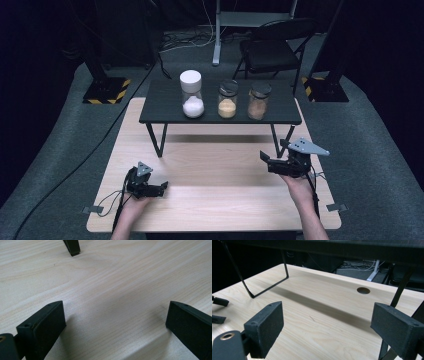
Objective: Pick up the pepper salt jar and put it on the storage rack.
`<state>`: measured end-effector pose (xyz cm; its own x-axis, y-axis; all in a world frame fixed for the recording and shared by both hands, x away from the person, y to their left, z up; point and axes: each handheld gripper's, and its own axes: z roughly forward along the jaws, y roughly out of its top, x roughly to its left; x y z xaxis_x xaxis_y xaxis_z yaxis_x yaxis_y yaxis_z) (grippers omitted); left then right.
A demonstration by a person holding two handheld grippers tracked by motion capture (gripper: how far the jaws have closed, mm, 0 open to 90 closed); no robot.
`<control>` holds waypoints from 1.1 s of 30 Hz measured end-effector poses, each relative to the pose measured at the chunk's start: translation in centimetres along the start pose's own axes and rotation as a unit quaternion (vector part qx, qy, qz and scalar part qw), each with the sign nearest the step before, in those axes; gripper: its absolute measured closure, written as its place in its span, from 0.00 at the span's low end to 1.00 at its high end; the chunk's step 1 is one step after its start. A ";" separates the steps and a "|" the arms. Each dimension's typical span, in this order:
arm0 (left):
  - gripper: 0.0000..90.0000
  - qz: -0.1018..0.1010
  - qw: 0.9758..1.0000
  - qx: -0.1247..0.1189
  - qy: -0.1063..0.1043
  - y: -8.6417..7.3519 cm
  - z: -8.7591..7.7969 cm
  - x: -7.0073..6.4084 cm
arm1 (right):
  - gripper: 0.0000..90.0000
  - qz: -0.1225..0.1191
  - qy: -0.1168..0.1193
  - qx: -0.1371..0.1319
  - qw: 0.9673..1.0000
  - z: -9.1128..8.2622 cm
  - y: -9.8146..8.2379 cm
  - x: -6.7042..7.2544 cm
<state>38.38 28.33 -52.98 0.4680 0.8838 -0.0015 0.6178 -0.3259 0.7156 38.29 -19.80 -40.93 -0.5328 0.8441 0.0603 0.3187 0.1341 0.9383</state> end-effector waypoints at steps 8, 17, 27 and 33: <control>0.02 0.000 1.000 0.000 0.000 0.0 0.0 0.0 | 0.11 0.005 0.000 0.009 1.000 0.4 -1.4 0.1; 0.02 0.000 1.000 0.000 0.000 0.0 0.0 0.0 | 0.11 0.009 0.003 0.021 1.000 0.9 -3.0 0.1; 0.02 0.000 1.000 0.000 0.000 0.0 0.0 0.0 | 0.11 0.013 0.004 0.037 0.999 1.4 -4.8 -0.2; 0.02 0.000 1.000 0.000 0.000 0.0 0.0 0.0 | 0.11 0.020 0.007 0.050 0.999 2.0 -6.3 -0.3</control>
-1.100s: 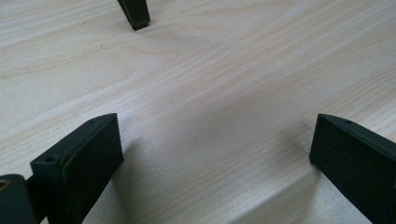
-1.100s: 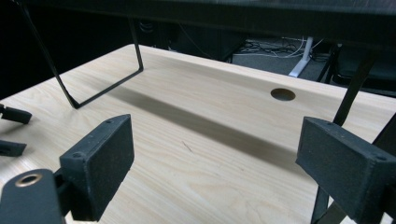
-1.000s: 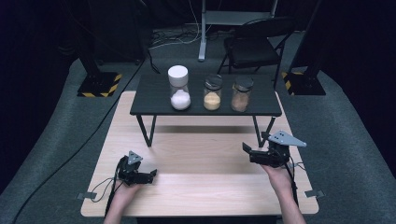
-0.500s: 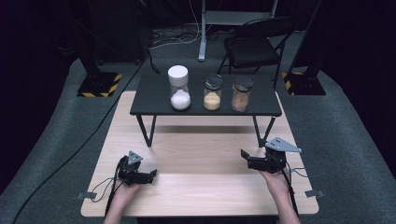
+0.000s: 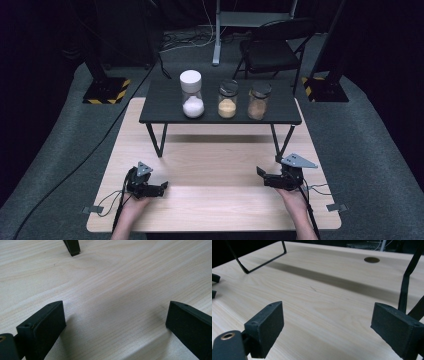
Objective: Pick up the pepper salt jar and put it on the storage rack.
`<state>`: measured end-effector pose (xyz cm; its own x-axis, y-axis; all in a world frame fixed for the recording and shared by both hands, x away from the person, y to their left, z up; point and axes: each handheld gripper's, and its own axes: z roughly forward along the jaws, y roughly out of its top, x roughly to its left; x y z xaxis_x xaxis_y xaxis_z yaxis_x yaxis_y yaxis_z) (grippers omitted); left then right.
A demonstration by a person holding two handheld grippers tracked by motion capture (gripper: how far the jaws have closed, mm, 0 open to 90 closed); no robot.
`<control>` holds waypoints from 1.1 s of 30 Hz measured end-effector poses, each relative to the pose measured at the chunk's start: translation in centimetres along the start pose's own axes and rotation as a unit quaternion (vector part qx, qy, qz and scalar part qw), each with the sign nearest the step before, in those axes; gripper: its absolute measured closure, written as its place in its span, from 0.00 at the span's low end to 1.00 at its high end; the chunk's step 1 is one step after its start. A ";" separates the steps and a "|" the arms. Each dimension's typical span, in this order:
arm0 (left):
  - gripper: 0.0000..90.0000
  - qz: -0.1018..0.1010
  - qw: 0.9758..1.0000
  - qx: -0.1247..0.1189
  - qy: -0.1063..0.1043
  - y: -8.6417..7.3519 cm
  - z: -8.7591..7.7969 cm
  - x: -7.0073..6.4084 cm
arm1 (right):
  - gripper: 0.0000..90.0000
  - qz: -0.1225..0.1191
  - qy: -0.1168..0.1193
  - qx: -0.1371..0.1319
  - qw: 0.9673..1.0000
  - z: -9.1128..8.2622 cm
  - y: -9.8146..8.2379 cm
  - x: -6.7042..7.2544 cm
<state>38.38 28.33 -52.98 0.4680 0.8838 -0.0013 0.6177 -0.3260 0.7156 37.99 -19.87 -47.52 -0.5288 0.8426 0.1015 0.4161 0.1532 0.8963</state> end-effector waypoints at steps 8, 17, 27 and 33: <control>0.02 0.000 1.000 0.000 0.000 0.0 0.0 0.0 | 0.11 0.001 0.002 0.028 1.000 1.0 -1.4 -0.2; 0.02 0.000 1.000 0.000 0.000 0.0 0.0 0.0 | 0.12 0.004 0.005 0.060 0.998 2.2 -3.0 -0.2; 0.02 0.000 1.000 0.000 0.000 0.0 0.0 0.0 | 0.12 -0.007 0.004 0.110 0.994 3.3 -4.1 0.2; 0.02 0.000 1.000 0.000 0.000 0.0 0.0 0.0 | 0.12 -0.022 -0.005 0.135 0.991 3.6 -4.1 0.6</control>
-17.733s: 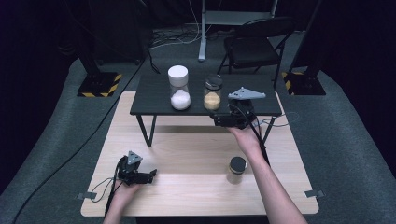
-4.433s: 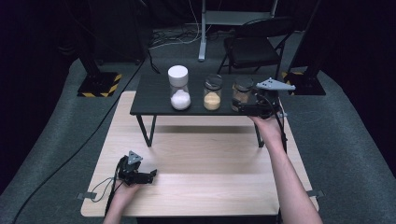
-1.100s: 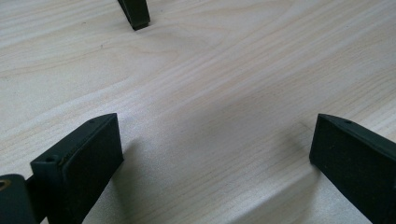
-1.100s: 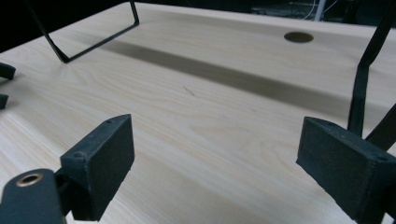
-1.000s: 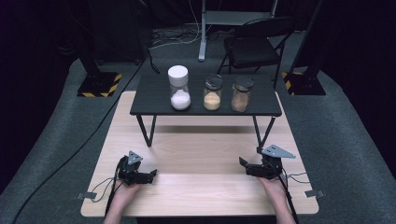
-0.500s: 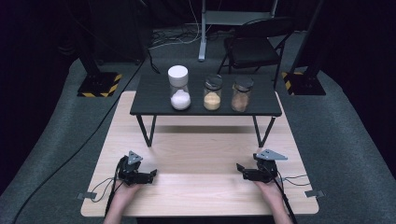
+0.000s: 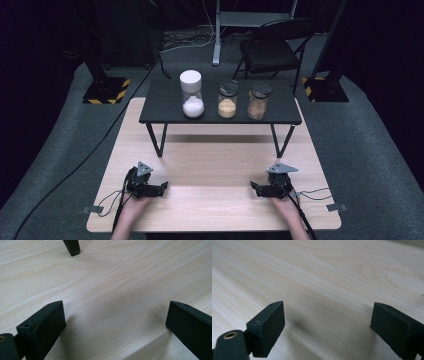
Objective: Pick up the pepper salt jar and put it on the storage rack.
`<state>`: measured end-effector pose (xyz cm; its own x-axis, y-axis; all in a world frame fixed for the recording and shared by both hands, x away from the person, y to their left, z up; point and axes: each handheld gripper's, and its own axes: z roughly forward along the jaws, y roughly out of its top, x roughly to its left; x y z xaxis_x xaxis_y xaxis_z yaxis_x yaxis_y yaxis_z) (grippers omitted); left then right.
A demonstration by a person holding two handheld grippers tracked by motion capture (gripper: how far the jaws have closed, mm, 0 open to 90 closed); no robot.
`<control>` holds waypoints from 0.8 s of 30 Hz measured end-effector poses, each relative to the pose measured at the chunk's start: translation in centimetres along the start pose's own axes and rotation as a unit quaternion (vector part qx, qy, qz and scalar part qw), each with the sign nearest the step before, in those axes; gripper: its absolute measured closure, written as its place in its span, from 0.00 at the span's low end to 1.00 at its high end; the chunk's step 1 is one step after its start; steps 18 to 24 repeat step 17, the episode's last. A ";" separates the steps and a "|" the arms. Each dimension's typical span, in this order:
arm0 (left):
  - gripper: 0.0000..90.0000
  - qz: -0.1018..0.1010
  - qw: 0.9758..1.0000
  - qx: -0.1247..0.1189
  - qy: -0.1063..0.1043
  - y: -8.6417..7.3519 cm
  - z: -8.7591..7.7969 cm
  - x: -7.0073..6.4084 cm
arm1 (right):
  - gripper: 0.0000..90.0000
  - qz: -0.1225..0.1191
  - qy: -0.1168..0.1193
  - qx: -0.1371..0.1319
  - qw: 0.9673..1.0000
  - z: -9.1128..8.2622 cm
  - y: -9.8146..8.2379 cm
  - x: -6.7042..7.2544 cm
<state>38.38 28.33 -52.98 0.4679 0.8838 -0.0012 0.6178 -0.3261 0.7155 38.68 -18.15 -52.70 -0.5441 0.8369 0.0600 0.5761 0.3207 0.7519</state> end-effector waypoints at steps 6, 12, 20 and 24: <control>0.02 0.000 1.000 0.000 0.000 0.0 0.0 0.0 | 0.12 -0.022 -0.020 0.015 0.999 0.3 0.1 0.7; 0.02 0.000 1.000 0.000 0.000 0.0 0.0 0.0 | 0.11 -0.021 -0.021 0.015 0.999 0.3 0.1 0.7; 0.02 0.000 1.000 0.000 0.000 0.0 0.0 0.0 | 0.10 -0.021 -0.022 0.016 0.999 0.4 0.1 0.7; 0.02 0.000 1.000 0.000 0.000 0.0 0.0 0.0 | 0.10 -0.021 -0.022 0.016 0.999 0.4 0.1 0.7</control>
